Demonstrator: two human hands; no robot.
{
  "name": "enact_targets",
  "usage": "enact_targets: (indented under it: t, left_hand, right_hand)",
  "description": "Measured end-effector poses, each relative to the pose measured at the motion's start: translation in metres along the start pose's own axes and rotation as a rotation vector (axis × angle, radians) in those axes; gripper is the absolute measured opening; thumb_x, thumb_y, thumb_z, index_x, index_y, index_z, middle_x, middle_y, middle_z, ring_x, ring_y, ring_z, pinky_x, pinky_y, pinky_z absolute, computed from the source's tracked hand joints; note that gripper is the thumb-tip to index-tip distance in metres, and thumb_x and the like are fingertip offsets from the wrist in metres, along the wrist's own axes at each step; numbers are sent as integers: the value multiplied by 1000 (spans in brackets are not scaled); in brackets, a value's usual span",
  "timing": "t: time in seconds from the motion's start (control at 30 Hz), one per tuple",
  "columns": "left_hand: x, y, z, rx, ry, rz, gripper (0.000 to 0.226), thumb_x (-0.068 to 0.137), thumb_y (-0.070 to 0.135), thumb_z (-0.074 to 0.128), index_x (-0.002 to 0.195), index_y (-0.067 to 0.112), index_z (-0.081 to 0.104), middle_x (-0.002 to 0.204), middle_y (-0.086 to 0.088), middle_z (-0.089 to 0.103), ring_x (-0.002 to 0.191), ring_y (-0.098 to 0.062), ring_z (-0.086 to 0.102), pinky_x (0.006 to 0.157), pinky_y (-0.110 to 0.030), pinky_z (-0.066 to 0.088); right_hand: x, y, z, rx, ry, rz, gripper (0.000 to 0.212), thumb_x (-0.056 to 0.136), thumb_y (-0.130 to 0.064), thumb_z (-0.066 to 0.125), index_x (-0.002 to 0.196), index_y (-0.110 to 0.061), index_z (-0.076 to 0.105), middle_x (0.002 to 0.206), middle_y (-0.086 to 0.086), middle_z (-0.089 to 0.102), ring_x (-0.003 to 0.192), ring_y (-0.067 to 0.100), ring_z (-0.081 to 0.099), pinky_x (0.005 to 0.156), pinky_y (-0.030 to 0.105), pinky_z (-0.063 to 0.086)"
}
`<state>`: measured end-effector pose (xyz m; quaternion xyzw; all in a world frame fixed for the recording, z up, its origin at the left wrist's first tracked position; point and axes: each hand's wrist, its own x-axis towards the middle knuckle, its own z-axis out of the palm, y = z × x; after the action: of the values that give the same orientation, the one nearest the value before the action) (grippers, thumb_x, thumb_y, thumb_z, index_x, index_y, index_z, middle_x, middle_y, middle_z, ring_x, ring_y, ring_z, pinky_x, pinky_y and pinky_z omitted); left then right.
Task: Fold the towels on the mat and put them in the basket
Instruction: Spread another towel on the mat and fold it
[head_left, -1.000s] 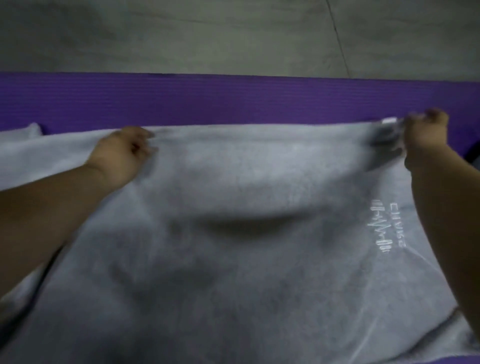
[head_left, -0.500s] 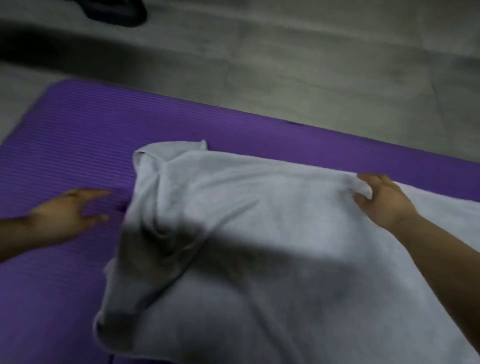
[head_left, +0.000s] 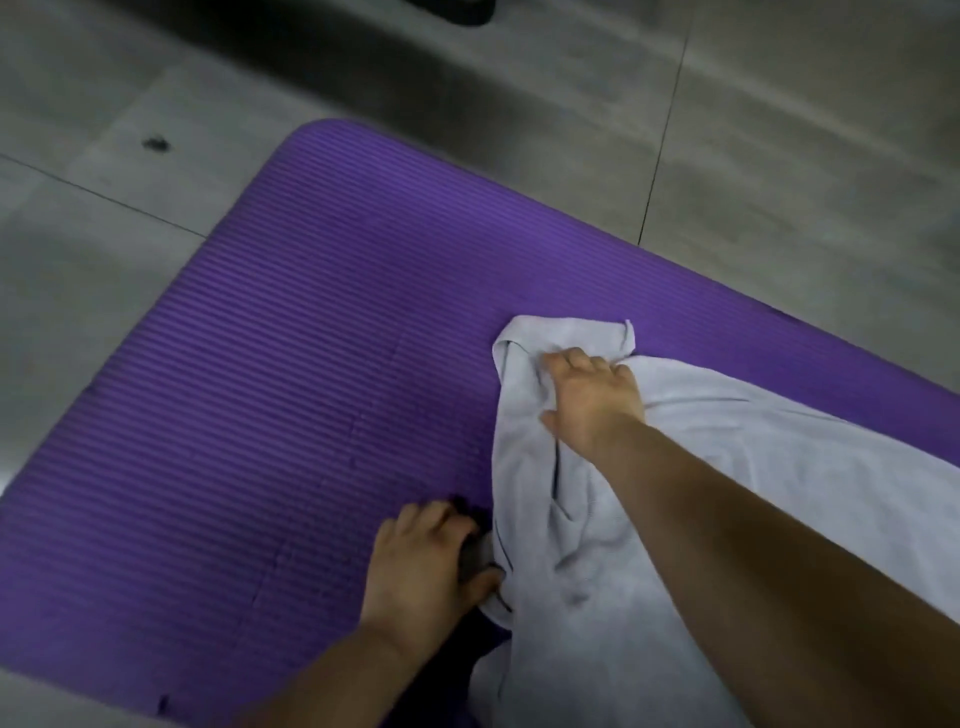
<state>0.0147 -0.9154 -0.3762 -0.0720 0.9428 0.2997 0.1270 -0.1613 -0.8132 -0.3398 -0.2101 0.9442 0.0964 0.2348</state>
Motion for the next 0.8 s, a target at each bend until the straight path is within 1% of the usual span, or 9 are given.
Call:
enact_targets:
  t: [0.17, 0.27, 0.33, 0.43, 0.53, 0.57, 0.63, 0.7, 0.8]
  left_hand:
    - [-1, -6, 15, -113, 35, 53, 24, 63, 39, 44, 53, 23, 60, 52, 9, 56, 49, -10, 53, 53, -20, 34]
    - [2, -4, 10, -396, 121, -93, 13, 77, 20, 64, 65, 16, 62, 63, 16, 53, 59, 0, 45, 54, -9, 34]
    - [-1, -1, 9, -531, 172, -115, 16, 75, 24, 70, 68, 31, 57, 69, 20, 52, 67, 5, 49, 58, -7, 36]
    - [-2, 6, 4, -712, 139, -60, 12, 63, 34, 63, 64, 45, 58, 86, 30, 55, 78, 11, 53, 67, 0, 39]
    - [-7, 17, -4, -865, 68, -59, 18, 55, 29, 68, 58, 45, 61, 80, 28, 59, 74, 12, 56, 68, -1, 41]
    - [-9, 20, -8, -887, 32, -50, 19, 56, 26, 71, 56, 43, 61, 78, 25, 62, 71, 10, 57, 67, -2, 42]
    - [-15, 19, -13, -885, 10, -82, 31, 65, 11, 76, 54, 37, 62, 76, 20, 65, 68, 7, 59, 64, -4, 43]
    - [-20, 15, -19, -851, 4, -53, 13, 58, 27, 73, 59, 36, 64, 76, 18, 65, 67, 5, 59, 64, -5, 43]
    - [-28, 8, -28, -800, 36, -47, 22, 44, 47, 60, 64, 39, 66, 79, 19, 64, 71, 4, 60, 67, -4, 43]
  right_hand:
    - [-19, 53, 4, 129, 7, 217, 41, 92, -16, 44, 133, -13, 40, 138, 10, 41, 116, 33, 52, 96, 36, 38]
    - [-57, 92, 15, 82, 162, 262, 33, 89, -8, 48, 121, -1, 51, 122, 22, 51, 93, 45, 58, 79, 43, 45]
    - [-81, 118, 34, 120, 153, 226, 33, 81, -4, 54, 112, 3, 60, 108, 27, 59, 84, 47, 61, 74, 47, 48]
    - [-103, 142, 41, 387, 32, 341, 28, 83, -16, 58, 105, -1, 65, 111, 21, 62, 103, 38, 58, 86, 38, 42]
    - [-89, 155, 31, 698, 164, 545, 32, 87, -34, 55, 84, -3, 64, 88, 18, 61, 95, 31, 58, 77, 32, 36]
    - [-80, 157, 27, 704, 239, 562, 33, 88, -35, 55, 87, -3, 63, 87, 15, 59, 93, 29, 57, 78, 33, 37]
    - [-58, 155, 24, 717, 314, 531, 33, 88, -28, 58, 110, -3, 57, 109, 17, 57, 103, 29, 55, 90, 35, 39]
    - [-38, 152, 26, 719, 180, 508, 56, 85, -25, 63, 133, -7, 41, 135, 18, 41, 122, 32, 45, 103, 37, 34]
    - [-23, 153, 28, 508, -10, 514, 62, 88, -25, 59, 140, -7, 31, 144, 17, 31, 133, 32, 32, 107, 35, 29]
